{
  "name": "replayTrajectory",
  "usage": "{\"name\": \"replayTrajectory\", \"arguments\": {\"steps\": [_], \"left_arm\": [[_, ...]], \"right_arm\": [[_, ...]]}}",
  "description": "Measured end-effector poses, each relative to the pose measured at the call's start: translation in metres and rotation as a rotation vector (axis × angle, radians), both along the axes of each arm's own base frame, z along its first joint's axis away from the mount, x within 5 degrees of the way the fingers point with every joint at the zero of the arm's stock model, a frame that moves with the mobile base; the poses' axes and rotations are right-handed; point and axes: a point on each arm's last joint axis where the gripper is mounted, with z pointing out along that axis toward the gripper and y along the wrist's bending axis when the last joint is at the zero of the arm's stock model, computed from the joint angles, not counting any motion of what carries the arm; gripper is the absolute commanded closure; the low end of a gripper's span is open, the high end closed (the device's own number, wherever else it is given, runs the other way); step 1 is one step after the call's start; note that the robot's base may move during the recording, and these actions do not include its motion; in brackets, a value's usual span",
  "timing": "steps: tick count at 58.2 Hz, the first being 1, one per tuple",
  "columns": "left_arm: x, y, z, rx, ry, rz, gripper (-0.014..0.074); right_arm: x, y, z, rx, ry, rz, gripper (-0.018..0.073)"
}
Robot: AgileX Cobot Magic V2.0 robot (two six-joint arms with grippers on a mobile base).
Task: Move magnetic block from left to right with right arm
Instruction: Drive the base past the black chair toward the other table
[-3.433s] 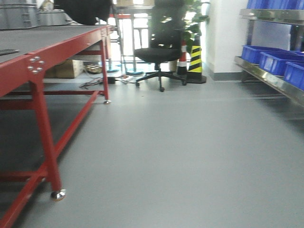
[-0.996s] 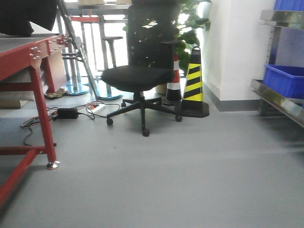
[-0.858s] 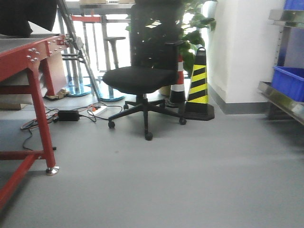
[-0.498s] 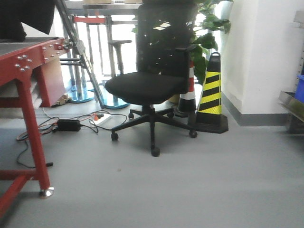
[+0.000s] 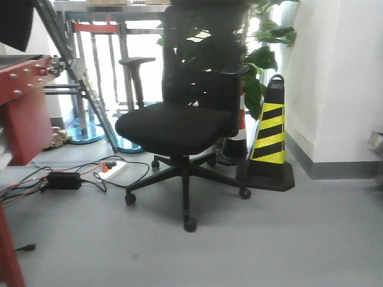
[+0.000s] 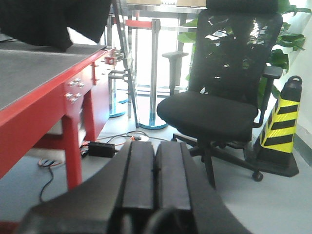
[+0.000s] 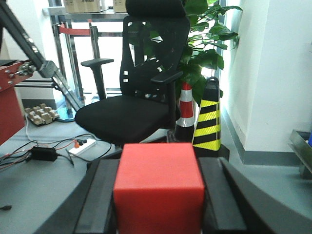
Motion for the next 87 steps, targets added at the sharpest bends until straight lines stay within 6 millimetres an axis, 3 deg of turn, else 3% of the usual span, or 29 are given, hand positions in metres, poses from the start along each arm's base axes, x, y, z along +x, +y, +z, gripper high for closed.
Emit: {"name": "replayTrajectory", "arguments": {"steps": [87], "left_arm": [[0.0000, 0.0000, 0.0000, 0.000, 0.000, 0.000, 0.0713]], "right_arm": [[0.0000, 0.0000, 0.0000, 0.000, 0.000, 0.000, 0.0273]]}}
